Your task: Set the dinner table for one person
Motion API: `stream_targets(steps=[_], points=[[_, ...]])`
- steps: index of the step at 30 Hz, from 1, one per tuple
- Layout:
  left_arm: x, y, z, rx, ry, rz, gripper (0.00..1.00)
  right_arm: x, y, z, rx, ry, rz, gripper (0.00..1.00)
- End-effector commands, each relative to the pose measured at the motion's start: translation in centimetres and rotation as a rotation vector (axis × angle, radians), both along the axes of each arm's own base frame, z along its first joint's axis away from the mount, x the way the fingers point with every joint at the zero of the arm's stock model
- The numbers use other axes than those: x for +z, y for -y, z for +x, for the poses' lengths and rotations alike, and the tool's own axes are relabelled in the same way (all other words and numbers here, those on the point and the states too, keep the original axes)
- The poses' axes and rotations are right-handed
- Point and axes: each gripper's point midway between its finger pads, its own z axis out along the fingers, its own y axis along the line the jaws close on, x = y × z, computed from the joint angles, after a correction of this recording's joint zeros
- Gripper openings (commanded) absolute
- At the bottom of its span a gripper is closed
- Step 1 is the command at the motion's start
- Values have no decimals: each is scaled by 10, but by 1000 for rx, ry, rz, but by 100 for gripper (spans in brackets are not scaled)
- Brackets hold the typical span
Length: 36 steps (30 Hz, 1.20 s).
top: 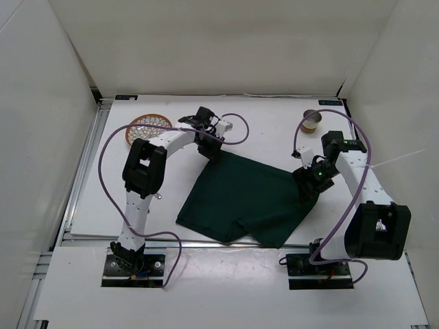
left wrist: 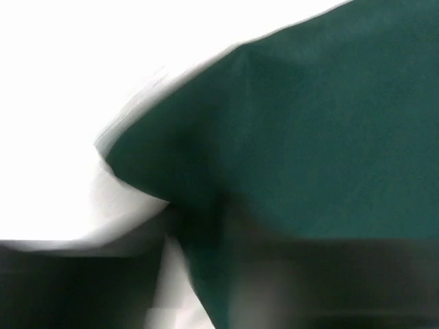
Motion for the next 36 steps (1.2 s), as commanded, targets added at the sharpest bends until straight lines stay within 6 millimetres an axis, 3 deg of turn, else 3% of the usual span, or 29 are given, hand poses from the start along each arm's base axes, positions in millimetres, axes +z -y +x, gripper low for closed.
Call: stream_targets(steps=[1,2,7,11,13,15,16,18,19,23,24,26,28,32,36], points=[[-29,3,-11,26,-52,64,20,18,-8,19,-16,63,53,74],[-30,1,-10,40,-52,72,10,20,-8,21,-25,69,54,74],[-41,-21,-4,123,-21,189,10,13,-17,21,-31,15,105,77],[-30,-61,18,273,35,271,10,-3,-32,29,-47,18,136,80],[-29,-87,24,339,58,323,10,-13,-45,33,-54,-22,147,74],[-25,-104,30,380,79,343,10,-17,-56,44,-57,-21,167,64],[-24,-113,31,400,82,357,10,-19,-68,51,-65,-48,184,33],[-27,-136,35,446,72,378,10,-26,-84,59,-63,-107,215,12],[-24,-146,36,468,77,392,10,-18,-100,69,-42,-97,240,0],[-22,-177,41,535,73,407,10,-15,-146,89,44,-113,306,0],[-22,-176,41,545,70,404,10,-23,-158,88,78,-139,298,0],[-21,-184,40,572,71,415,10,-21,-175,103,100,-111,309,0],[-24,-184,37,578,59,418,10,-36,-185,112,102,-105,278,0],[-20,-182,37,575,63,402,10,-62,-184,125,57,-124,207,0],[-21,-165,36,540,50,372,10,-65,-179,132,26,-114,213,0]])
